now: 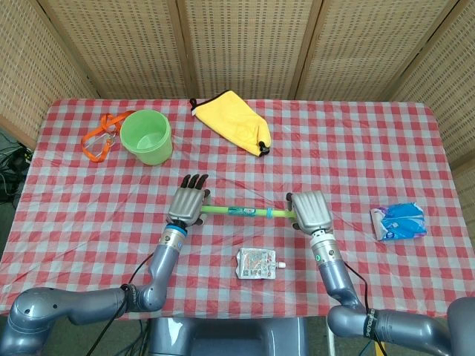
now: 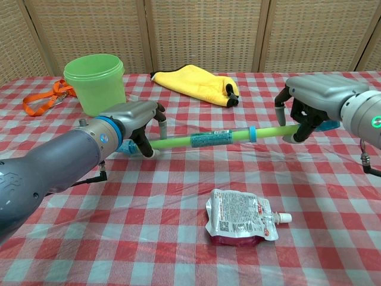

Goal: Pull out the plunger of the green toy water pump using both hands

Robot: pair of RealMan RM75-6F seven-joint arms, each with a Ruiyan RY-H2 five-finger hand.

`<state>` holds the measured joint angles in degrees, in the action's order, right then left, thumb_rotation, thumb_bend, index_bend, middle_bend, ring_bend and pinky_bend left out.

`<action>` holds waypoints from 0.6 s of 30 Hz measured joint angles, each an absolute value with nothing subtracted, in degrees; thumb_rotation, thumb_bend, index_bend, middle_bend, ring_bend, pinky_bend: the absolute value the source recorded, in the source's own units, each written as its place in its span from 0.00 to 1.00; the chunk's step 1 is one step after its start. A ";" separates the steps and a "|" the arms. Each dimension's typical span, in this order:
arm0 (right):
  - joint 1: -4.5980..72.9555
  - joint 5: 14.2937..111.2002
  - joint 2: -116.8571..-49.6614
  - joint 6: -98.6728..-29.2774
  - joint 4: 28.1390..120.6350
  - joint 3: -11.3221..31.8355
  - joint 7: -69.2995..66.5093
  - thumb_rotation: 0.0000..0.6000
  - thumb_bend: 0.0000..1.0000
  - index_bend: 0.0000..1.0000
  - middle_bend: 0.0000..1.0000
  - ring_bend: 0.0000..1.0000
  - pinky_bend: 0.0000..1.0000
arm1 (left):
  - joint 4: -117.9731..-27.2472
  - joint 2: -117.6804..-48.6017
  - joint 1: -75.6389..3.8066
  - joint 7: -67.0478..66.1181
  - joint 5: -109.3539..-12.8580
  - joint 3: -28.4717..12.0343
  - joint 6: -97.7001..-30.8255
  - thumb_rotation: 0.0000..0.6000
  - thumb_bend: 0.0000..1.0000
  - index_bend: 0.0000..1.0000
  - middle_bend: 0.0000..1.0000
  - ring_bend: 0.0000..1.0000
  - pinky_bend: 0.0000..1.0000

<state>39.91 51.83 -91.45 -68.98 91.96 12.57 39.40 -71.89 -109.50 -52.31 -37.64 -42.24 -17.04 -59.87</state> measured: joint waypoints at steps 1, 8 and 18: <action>39.88 51.87 -91.43 -68.99 92.08 12.53 39.30 1.00 0.52 0.81 1.00 0.98 0.69 | -71.74 -109.61 -52.26 -37.36 -42.49 -17.15 -60.13 1.00 0.47 0.62 0.00 0.00 0.00; 39.82 52.06 -91.26 -69.44 92.35 12.45 39.62 1.00 0.52 0.81 1.00 0.98 0.69 | -72.02 -109.53 -51.58 -36.48 -43.83 -17.21 -61.56 1.00 0.47 0.63 0.00 0.00 0.00; 39.93 53.35 -91.36 -70.10 91.94 12.87 38.96 1.00 0.52 0.81 1.00 0.98 0.69 | -77.69 -105.90 -49.21 -37.86 -44.42 -16.34 -64.68 1.00 0.47 0.66 0.00 0.00 0.00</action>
